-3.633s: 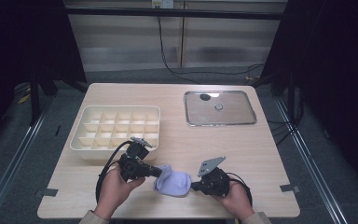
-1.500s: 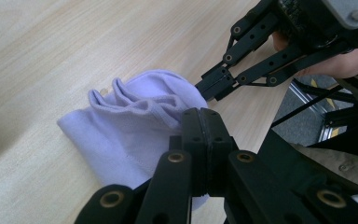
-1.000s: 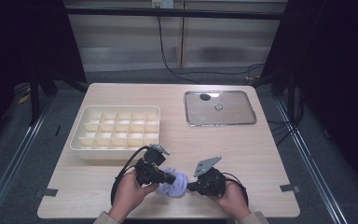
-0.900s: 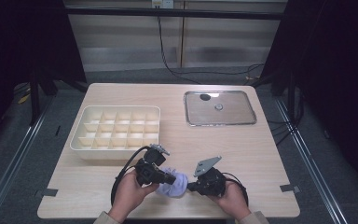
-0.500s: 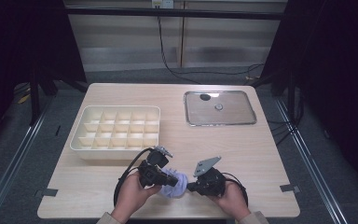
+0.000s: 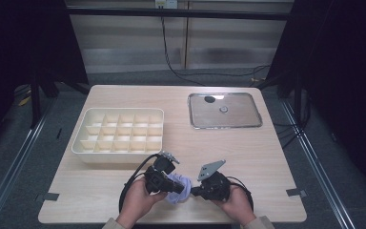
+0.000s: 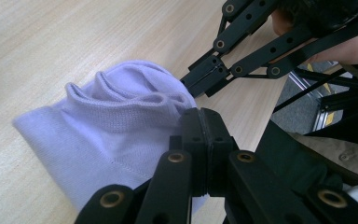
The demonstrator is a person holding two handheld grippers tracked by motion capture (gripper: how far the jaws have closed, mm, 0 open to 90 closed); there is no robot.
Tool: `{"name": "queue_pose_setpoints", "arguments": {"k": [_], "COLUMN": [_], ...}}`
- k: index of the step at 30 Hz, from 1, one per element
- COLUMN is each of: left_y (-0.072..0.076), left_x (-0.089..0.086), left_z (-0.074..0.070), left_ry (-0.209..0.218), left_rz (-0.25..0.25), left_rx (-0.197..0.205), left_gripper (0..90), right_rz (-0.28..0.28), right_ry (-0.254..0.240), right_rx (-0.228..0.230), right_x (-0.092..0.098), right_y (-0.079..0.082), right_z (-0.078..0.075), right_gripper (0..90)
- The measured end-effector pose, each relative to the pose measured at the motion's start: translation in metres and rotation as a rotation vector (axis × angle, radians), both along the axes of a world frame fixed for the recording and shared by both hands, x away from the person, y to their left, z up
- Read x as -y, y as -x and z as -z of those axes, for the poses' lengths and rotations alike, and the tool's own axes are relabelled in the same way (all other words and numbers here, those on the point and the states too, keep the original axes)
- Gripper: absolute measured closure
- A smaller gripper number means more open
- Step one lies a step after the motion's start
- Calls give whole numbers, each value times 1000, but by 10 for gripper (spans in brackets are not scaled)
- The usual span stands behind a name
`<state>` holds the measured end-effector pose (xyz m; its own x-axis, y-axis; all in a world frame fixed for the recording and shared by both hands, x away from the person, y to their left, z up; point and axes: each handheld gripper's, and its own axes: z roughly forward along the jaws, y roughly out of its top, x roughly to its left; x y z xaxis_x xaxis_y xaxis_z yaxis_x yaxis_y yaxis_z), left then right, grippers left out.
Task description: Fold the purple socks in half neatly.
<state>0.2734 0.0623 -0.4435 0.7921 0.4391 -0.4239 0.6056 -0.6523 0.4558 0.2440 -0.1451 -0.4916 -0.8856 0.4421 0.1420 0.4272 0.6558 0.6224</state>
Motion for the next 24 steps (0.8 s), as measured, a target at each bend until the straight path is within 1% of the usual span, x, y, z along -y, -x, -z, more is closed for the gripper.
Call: {"name": "queue_pose_setpoints", "arguments": {"k": [5,6,8,12,13,14,24], "left_y": [1,1,2,4,4,4,3], "left_x": [4,5,7,11,11,11,11], "left_z": [2,2,4,9,9,10,12], "left_ry": [-7,-12,-18,-26,-36,-30,-34], "left_rz": [4,8,9,12,18,12,14], "left_rx": [1,0,-3,-9,-10,-12,-20], "left_gripper": [899,899,898,898,898,897,896], "right_rz": [8,-3,6,2,0,3,-1], "right_ry": [1,0,1,-1,-1,0,-3], "right_rx": [-13,-1,-10,-9,-6,-11,-5], "right_x": [0,0,-1,0,0,0,-1], "right_y": [1,0,1,1,1,1,0], "right_z": [0,0,0,0,0,0,0], "right_gripper": [899,898,898,897,897,897,898]}}
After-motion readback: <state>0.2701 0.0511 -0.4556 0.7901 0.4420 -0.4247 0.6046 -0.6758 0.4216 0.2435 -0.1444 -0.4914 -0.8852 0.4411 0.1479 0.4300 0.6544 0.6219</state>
